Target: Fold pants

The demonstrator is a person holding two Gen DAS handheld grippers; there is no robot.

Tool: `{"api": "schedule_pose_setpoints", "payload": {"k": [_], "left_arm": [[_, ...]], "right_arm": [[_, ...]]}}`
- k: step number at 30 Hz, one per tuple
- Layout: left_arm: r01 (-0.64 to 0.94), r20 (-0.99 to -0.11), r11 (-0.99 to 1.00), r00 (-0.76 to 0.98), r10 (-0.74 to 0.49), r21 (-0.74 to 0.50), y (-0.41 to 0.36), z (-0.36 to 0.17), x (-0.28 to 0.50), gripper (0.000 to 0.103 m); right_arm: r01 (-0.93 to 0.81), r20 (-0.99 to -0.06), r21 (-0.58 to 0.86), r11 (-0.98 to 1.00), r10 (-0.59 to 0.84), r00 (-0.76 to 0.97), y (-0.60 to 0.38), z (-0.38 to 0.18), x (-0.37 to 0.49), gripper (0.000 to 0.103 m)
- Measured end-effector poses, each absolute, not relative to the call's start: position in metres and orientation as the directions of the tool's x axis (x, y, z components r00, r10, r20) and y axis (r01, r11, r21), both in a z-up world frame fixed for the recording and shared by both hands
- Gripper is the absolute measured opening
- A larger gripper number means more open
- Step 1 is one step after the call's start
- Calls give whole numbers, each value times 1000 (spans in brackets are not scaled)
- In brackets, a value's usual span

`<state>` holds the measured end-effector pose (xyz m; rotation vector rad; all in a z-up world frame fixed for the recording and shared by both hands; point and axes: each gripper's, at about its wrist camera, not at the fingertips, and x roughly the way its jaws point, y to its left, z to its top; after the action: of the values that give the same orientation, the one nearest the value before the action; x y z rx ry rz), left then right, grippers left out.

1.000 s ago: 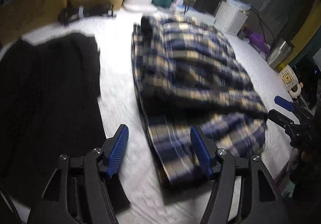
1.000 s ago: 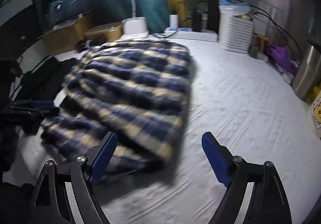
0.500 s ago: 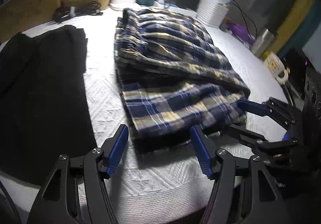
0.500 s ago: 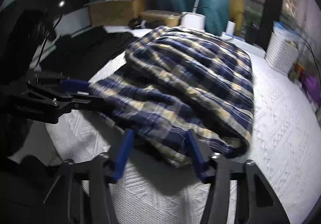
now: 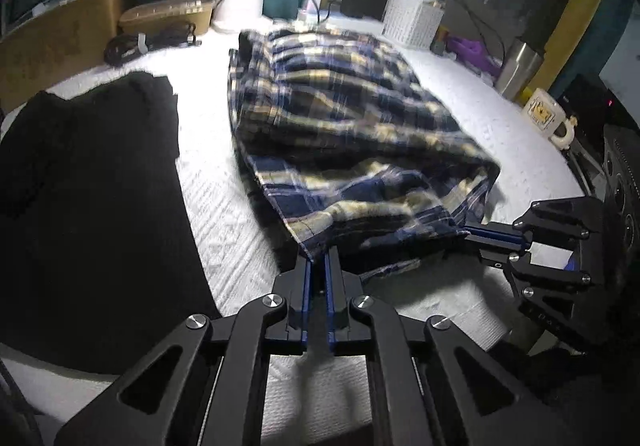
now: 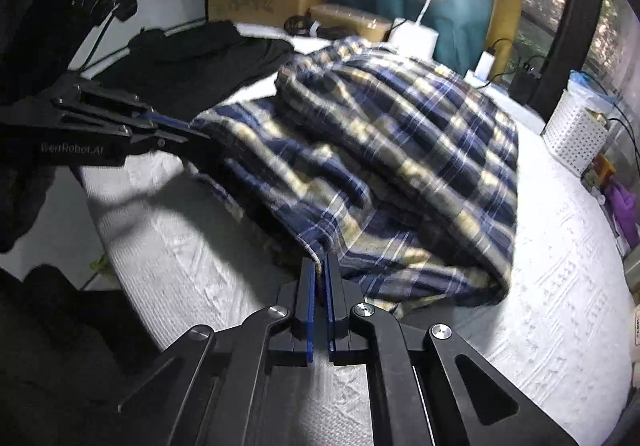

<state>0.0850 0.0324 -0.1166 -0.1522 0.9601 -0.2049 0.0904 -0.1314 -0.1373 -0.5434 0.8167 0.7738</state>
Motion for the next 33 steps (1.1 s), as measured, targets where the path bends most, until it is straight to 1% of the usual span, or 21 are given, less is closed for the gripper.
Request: {"api": "schedule_pose_setpoints", "payload": {"k": [8, 11, 14, 15, 16, 18, 19, 20, 22, 26, 30, 33], "left_arm": [[97, -817, 973, 529, -228, -209, 38, -124, 76, 2], [86, -818, 971, 524, -236, -224, 41, -119, 74, 2], [78, -774, 961, 576, -262, -266, 47, -102, 72, 3], [77, -762, 962, 595, -255, -262, 47, -96, 73, 4], [70, -762, 967, 603, -236, -244, 45, -94, 75, 5], [46, -781, 981, 598, -177, -187, 40, -97, 82, 23], [42, -789, 983, 591, -167, -176, 39, -99, 86, 36], [45, -790, 982, 587, -175, -185, 38, -101, 88, 38], [52, -794, 978, 576, -193, -200, 35, -105, 94, 38], [26, -811, 991, 572, -124, -133, 27, -110, 101, 38], [33, -828, 990, 544, -134, -138, 26, -122, 106, 37], [69, -818, 994, 564, -111, -87, 21, -125, 101, 38]], "right_arm": [[-782, -813, -130, 609, 386, 435, -134, -140, 88, 4], [-784, -824, -85, 615, 399, 402, -140, -139, 87, 4], [-772, -830, -41, 635, 409, 380, -147, -139, 83, 4], [-761, -830, -21, 648, 414, 375, -151, -138, 84, 4], [-750, -829, -9, 661, 414, 375, -153, -138, 84, 4], [-724, -824, -4, 690, 408, 394, -157, -133, 85, 4], [-713, -822, -1, 701, 406, 400, -159, -131, 87, 4], [-697, -818, 3, 717, 403, 411, -161, -127, 89, 4], [-679, -812, 7, 734, 401, 424, -163, -122, 92, 4], [-660, -806, 5, 752, 393, 442, -164, -116, 99, 5], [-642, -802, 16, 766, 394, 450, -168, -113, 103, 5], [-620, -803, 8, 784, 374, 463, -172, -113, 107, 5]]}}
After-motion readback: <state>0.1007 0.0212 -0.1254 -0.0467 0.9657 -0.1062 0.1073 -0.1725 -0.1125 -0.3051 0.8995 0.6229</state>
